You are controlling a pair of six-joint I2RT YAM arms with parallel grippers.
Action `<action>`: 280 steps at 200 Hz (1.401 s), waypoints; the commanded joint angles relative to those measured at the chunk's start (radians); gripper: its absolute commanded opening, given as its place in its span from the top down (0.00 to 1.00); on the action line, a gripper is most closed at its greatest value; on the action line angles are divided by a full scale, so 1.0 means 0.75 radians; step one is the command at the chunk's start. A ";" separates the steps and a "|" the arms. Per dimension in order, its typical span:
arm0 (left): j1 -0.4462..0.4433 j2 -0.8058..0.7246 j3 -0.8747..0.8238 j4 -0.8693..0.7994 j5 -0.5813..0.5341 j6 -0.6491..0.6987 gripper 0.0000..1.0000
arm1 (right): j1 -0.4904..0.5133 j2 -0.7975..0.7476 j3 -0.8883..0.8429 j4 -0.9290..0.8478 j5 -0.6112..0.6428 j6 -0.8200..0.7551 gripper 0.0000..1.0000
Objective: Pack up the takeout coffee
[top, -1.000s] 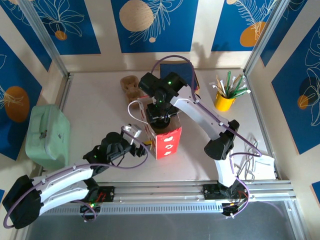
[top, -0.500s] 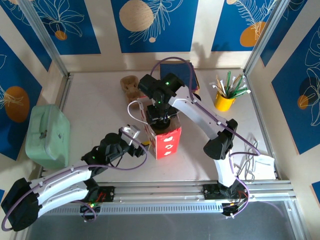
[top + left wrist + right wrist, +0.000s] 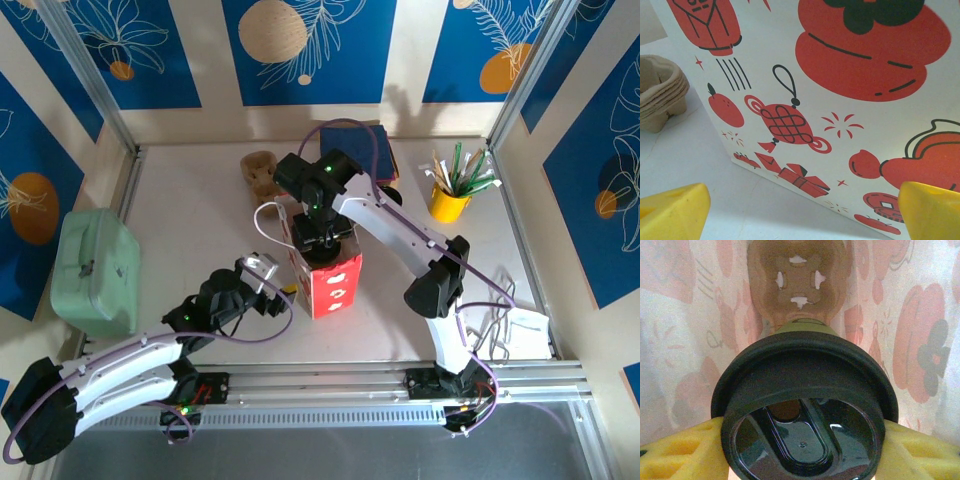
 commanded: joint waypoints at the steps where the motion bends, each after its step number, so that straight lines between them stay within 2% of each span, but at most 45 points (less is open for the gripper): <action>1: -0.012 -0.011 -0.009 0.024 -0.016 0.012 0.04 | 0.004 0.012 -0.014 -0.201 -0.004 -0.012 0.41; 280: -0.012 0.022 0.007 0.017 -0.038 0.017 0.04 | -0.012 -0.209 -0.488 0.247 -0.090 -0.001 0.41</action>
